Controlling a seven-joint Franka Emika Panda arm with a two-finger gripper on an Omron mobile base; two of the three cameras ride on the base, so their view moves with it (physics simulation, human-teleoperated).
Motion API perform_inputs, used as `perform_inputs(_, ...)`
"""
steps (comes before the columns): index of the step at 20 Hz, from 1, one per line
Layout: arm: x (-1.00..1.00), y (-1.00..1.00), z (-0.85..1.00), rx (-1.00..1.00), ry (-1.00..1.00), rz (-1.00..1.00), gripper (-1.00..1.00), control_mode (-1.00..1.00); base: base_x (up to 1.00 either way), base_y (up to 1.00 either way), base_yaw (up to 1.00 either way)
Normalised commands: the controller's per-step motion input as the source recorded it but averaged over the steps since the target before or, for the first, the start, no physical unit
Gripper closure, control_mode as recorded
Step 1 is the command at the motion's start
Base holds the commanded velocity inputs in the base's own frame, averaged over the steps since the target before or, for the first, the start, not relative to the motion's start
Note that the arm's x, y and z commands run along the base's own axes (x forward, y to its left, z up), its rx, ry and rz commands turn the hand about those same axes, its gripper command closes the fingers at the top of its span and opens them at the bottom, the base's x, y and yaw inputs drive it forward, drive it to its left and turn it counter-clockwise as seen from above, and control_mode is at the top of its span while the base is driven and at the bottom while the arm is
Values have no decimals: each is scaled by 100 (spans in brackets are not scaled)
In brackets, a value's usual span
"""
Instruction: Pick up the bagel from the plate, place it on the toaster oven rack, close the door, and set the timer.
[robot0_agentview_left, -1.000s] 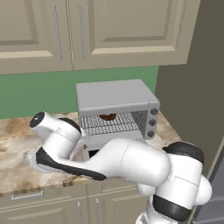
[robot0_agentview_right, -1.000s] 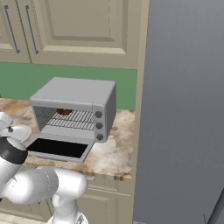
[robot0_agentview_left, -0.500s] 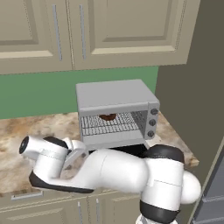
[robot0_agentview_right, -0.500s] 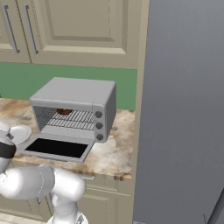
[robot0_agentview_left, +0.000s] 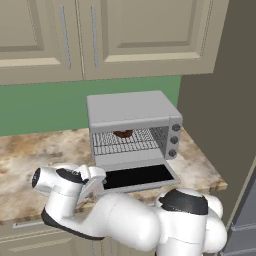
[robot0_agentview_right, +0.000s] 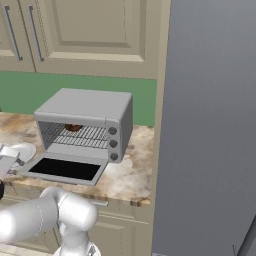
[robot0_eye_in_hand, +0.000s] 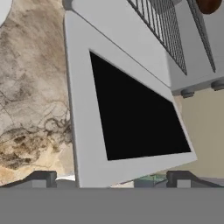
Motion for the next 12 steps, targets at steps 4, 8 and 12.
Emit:
perform_inputs(4, 4, -10, -22, -4, 3, 0, -100, -100, 0, 0, 0)
perform_inputs(8, 12, 0, -19, -4, 7, 0, -100, -100, 0, 0, 0)
perform_inputs(12, 24, 0, -17, -4, 8, 0, -100, -100, 0, 0, 0)
